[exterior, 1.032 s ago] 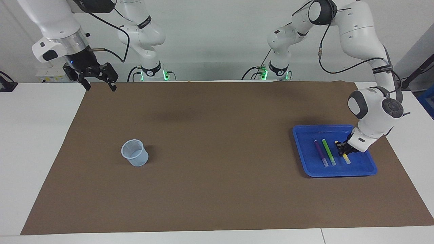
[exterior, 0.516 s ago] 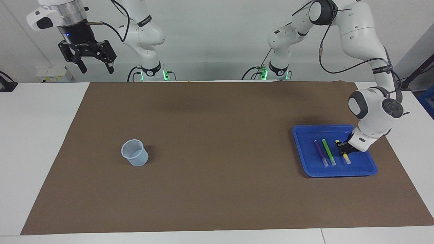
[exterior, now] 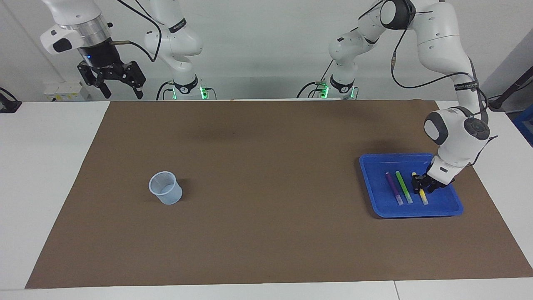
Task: Right arm passes pens to left for tray arrangement
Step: 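Lower the yellow pen into the tray with the left gripper, then open the left gripper and withdraw it from the tray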
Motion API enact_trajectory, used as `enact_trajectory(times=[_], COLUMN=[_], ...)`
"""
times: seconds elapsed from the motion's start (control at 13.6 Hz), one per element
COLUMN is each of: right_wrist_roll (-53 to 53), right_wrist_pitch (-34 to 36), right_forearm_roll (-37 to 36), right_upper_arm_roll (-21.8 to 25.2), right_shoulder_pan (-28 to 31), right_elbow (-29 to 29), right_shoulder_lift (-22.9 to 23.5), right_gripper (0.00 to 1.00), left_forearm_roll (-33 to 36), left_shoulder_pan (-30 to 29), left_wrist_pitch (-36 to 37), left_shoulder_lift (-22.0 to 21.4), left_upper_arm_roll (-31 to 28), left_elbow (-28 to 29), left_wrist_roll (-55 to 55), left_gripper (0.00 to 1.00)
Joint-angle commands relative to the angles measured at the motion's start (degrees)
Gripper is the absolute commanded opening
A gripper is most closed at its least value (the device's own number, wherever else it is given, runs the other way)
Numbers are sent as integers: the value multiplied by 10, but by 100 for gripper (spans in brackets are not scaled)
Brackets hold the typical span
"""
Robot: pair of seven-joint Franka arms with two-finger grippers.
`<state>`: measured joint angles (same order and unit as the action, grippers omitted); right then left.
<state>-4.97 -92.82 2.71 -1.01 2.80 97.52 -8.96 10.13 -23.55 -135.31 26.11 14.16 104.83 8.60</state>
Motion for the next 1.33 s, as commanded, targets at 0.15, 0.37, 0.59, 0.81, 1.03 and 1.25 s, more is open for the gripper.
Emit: enact_trajectory(times=[0.15,0.37,0.59,0.81,1.03,1.25], right_wrist_roll=[19,18,18,19,18,17], right_wrist_pitch=[-46,-44,-46,-39,-38,-46], right_forearm_roll=[1,1,1,1,1,1], right_upper_arm_roll=[0,0,0,0,-2,-2], right_shoulder_pan=[2,2,3,2,3,3], right_elbow=[57,57,57,55,58,71], right_shoulder_lift=[-25,-25,-25,-24,-25,-19], right_gripper=[100,100,100,100,100,100], left_forearm_roll=[4,-9,-10,-13,-159,-186], left_shoulder_pan=[-4,5,13,-14,-10,24], left_wrist_pitch=[6,36,39,101,146,181], left_shoulder_lift=[-5,-27,-96,-128,-175,-220], left_upper_arm_roll=[3,7,7,9,14,36], left_elbow=[-19,-63,-60,-60,-67,-62], left_wrist_roll=[0,-2,-2,5,4,-3], left_gripper=[100,100,100,100,100,100])
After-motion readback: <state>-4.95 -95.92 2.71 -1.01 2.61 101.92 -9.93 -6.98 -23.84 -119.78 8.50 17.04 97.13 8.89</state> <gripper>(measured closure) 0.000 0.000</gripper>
